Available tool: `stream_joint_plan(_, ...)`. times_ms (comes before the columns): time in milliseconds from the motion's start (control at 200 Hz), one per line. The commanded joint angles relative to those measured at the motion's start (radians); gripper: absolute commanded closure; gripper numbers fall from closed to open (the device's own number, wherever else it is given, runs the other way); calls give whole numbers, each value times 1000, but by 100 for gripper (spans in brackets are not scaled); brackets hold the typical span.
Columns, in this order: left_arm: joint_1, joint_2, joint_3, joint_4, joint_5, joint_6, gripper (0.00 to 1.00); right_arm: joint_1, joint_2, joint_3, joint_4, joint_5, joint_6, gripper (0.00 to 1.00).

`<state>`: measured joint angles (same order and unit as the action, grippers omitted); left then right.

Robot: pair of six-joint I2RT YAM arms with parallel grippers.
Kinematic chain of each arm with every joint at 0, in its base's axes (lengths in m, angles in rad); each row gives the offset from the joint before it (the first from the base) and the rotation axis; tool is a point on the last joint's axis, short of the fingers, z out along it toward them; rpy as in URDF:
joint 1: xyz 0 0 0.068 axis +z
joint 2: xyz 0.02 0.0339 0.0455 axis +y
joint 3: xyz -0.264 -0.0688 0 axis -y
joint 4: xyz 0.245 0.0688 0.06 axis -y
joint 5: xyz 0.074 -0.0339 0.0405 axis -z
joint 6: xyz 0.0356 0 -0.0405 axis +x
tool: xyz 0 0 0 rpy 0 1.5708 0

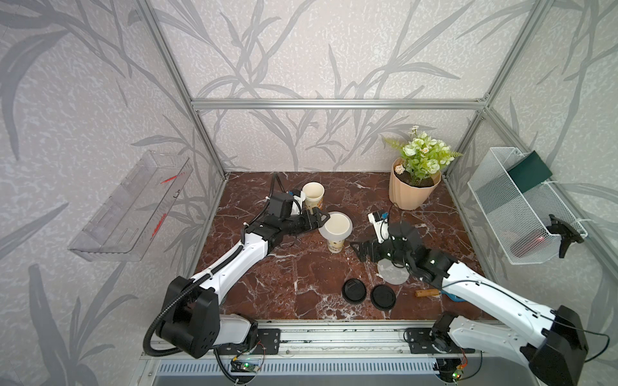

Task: Put the leak-proof paper on the milk tea cups
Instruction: Place the leak-proof paper at the cup, then pick up the cup lid from the center of the board.

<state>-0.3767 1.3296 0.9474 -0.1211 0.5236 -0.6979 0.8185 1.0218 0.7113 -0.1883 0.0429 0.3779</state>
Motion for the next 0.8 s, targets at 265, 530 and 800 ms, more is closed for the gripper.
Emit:
stream_joint_plan(265, 41, -184, -19, -97, -77, 45, 3, 330, 6, -230, 40, 271, 56, 0)
stream_joint_plan(530, 59, -290, -120, -122, -158, 73, 1, 388, 183, -286, 227, 291, 76, 3)
stream_joint_plan(800, 64, -301, -160, -128, -167, 75, 1, 387, 260, -292, 283, 324, 78, 8)
